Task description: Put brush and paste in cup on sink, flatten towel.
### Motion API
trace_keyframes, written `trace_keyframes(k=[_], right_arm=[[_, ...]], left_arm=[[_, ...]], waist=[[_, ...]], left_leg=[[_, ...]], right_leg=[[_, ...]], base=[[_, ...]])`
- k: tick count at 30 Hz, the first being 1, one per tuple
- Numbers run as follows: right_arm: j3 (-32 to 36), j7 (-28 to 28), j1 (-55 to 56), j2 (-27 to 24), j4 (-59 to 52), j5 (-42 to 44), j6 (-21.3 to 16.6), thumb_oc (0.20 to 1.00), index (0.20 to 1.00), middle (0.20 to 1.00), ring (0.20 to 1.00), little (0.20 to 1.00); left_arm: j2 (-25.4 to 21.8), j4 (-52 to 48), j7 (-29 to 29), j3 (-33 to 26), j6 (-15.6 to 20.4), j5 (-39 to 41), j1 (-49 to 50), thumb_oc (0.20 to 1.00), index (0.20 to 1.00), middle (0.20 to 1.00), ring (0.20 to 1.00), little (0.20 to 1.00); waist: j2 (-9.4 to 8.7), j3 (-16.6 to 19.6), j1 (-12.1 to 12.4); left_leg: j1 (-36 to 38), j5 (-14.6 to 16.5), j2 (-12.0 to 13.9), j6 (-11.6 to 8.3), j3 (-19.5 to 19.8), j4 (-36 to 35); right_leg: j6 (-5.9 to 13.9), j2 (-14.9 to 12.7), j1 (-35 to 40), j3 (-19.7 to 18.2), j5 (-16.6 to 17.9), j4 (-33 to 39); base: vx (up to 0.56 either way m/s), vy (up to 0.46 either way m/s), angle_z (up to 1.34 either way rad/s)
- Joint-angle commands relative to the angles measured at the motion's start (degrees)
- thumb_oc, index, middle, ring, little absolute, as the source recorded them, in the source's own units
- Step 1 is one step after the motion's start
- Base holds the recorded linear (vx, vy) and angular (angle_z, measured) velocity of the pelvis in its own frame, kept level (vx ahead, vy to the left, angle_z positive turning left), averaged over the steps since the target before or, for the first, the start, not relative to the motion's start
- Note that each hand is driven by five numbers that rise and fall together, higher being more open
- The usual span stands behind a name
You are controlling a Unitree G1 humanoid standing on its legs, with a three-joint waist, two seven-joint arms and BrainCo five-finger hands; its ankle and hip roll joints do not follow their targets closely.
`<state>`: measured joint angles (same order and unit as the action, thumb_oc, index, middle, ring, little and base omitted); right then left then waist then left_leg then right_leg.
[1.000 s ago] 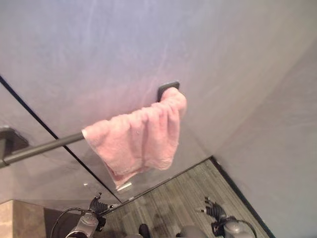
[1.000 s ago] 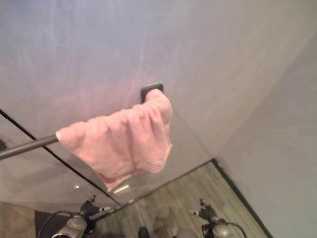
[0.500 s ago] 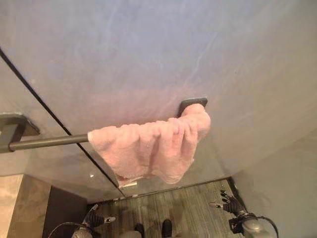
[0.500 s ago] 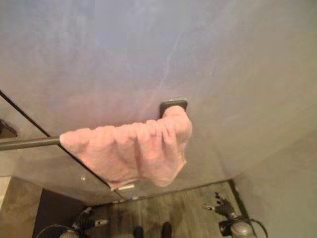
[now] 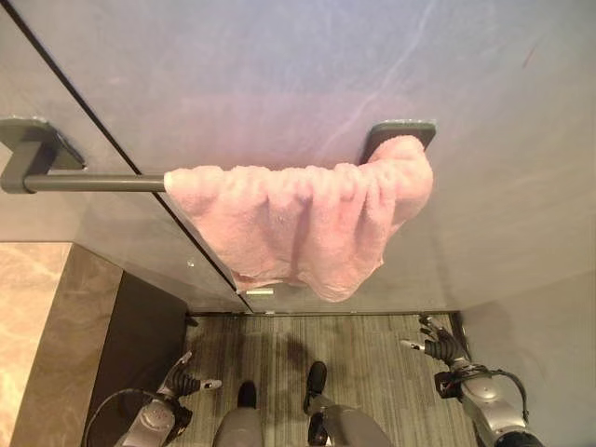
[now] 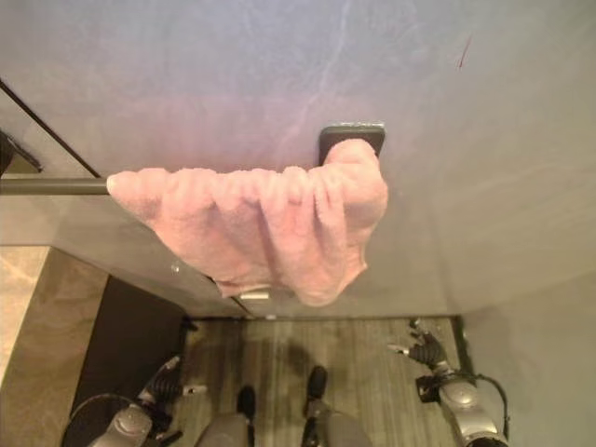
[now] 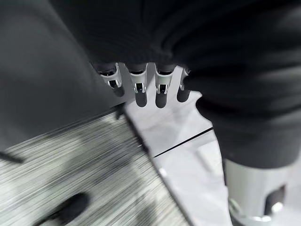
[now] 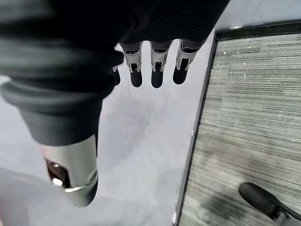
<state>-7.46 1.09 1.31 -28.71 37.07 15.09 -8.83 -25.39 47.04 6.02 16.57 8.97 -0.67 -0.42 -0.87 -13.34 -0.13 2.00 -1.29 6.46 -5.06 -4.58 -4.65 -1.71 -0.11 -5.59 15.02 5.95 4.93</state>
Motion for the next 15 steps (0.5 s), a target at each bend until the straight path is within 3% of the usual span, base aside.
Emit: trace_keyframes(k=[1,5,9,15], right_arm=[[-0.4,-1.9,1.4,-1.8,-0.4,1.3,-2.1,1.0,1.0,1.0,1.0,1.0],[0.7,-3.1,0.3,-0.6,-2.4,1.6,-2.0,1.0,1.0,1.0,1.0,1.0],[1.5,-3.8,0.6,-0.6,-3.6,1.4,-2.2,1.0,1.0,1.0,1.0,1.0],[1.3,-0.5,-0.5,-4.1,-9.0,4.5,-3.5,1.0,1.0,1.0,1.0,1.0]], left_arm=[[-3.3,-1.1,0.5,0.3,1.8,-1.8,1.7,1.0,1.0,1.0,1.0,1.0],[-5.6,-6.7,0.2,-0.1,2.1,-2.8,2.0,1.0,1.0,1.0,1.0,1.0],[-7.2,-11.7,-0.1,-0.8,2.5,-2.3,2.6,1.0,1.0,1.0,1.0,1.0],[-16.1,-25.0,-3.9,-2.0,5.9,-0.4,8.6,1.0,1.0,1.0,1.0,1.0]], waist=[[-0.82,5.3,1.2],[-0.87,5.9,1.2],[-0.98,6.4,1.3],[-0.72,6.7,2.1]], left_leg=[[-2.4,-1.7,-2.4,0.32,0.7,-0.1],[-0.9,-0.5,-3.3,1.12,-2.1,-0.4],[-0.3,0.3,-3.8,1.62,-2.4,-0.4],[0.9,1.6,-5.3,2.87,-4.4,-0.4]], right_leg=[[7.36,-3.0,2.7,-6.0,-6.6,-7.5],[8.64,-4.4,3.2,-8.6,-5.2,-7.4],[9.23,-5.1,3.6,-9.3,-4.5,-6.7],[11.37,-7.0,3.4,-11.1,-2.1,-6.4]], base=[[0.01,0.193,-0.23],[0.01,0.179,-0.41],[0.01,0.128,-0.25],[-0.03,0.117,-0.1]])
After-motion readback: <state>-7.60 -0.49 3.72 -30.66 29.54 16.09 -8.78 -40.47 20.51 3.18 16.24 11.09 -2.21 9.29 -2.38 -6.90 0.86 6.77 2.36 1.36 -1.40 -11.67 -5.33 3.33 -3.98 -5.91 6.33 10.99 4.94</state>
